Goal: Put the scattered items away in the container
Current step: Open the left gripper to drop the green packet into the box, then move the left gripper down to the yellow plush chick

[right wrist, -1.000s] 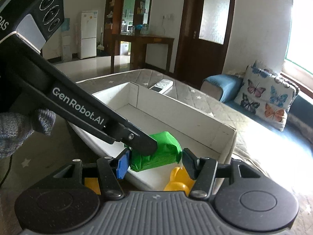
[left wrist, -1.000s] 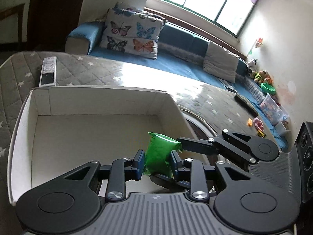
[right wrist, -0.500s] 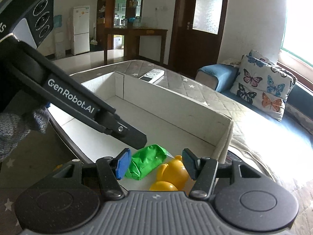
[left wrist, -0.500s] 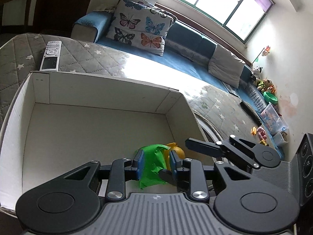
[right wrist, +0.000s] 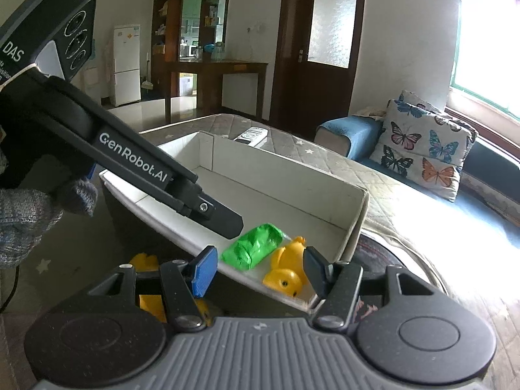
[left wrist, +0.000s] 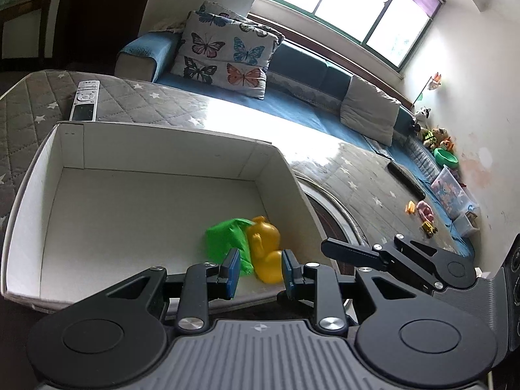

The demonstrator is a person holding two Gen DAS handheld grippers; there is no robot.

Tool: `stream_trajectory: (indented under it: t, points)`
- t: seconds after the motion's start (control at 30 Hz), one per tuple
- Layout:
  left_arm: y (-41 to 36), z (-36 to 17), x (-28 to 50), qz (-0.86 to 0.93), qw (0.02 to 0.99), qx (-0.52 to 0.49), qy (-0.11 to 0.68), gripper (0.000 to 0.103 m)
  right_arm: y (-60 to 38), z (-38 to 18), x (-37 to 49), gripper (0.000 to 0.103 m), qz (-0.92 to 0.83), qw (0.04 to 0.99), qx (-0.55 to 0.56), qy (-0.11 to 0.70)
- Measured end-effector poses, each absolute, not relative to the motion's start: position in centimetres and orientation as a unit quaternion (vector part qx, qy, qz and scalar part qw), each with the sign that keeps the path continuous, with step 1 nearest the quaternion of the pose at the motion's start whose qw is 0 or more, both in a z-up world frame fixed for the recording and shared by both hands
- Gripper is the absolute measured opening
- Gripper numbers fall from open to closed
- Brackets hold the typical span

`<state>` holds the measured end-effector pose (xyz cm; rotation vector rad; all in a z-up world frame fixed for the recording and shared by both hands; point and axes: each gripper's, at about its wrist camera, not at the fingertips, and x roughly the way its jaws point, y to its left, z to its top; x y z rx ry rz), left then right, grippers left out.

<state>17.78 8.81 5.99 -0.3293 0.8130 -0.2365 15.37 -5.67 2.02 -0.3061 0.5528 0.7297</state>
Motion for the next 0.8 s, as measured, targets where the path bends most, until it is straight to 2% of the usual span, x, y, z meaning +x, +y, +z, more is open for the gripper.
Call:
stream_trajectory:
  t: [0.3, 0.4, 0.8]
  points:
    - [7.4, 6.1, 15.2, -0.123, 0.898, -0.158, 0.391, 0.029, -7.7, 2.0, 11.8, 0.060, 0.344, 0.890, -0.140, 0.262]
    - [6.9, 6.0, 14.3, -0.127, 0.897, -0.158, 0.392, 0.029, -8.4, 2.0, 10.5, 0.069, 0.342, 0.894, -0.132, 0.260]
    - [5.4, 4.5, 10.7, -0.138, 0.889, -0.173, 0.401, 0.029, -10.8, 0.9, 5.9, 0.072, 0.343, 0.892, -0.109, 0.273]
